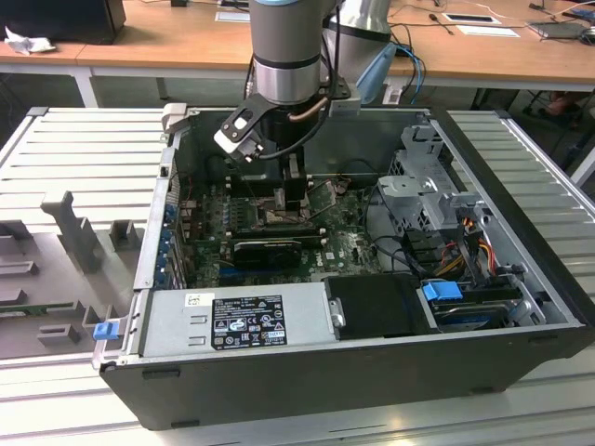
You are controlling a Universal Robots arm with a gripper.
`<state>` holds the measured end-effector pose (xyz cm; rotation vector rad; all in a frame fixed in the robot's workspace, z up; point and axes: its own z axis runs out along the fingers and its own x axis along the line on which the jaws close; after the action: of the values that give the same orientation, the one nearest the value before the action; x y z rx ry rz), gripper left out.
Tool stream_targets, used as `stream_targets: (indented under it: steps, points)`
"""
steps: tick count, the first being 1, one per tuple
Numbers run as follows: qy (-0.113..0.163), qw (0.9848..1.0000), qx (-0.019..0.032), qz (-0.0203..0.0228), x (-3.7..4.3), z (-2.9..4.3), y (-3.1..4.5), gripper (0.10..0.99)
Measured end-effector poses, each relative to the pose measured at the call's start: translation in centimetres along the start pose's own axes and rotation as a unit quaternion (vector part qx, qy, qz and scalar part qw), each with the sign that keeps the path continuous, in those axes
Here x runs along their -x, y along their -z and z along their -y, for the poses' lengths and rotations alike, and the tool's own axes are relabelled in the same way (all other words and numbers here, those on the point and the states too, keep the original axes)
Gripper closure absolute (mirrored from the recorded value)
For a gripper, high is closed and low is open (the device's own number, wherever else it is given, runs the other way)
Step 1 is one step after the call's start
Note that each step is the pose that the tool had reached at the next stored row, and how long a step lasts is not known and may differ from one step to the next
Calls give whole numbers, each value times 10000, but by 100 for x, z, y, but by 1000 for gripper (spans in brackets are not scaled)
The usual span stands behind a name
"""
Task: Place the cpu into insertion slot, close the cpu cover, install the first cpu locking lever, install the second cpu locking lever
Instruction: 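Place the cpu into insertion slot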
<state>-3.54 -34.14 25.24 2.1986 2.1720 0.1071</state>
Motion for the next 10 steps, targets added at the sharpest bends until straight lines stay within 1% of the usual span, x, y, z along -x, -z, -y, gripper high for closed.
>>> stream_targets:
  steps: [3,10]
  points:
    - [-127,9999,2,11,0,3,-3,561]
    - [-131,9999,2,11,0,4,-4,561]
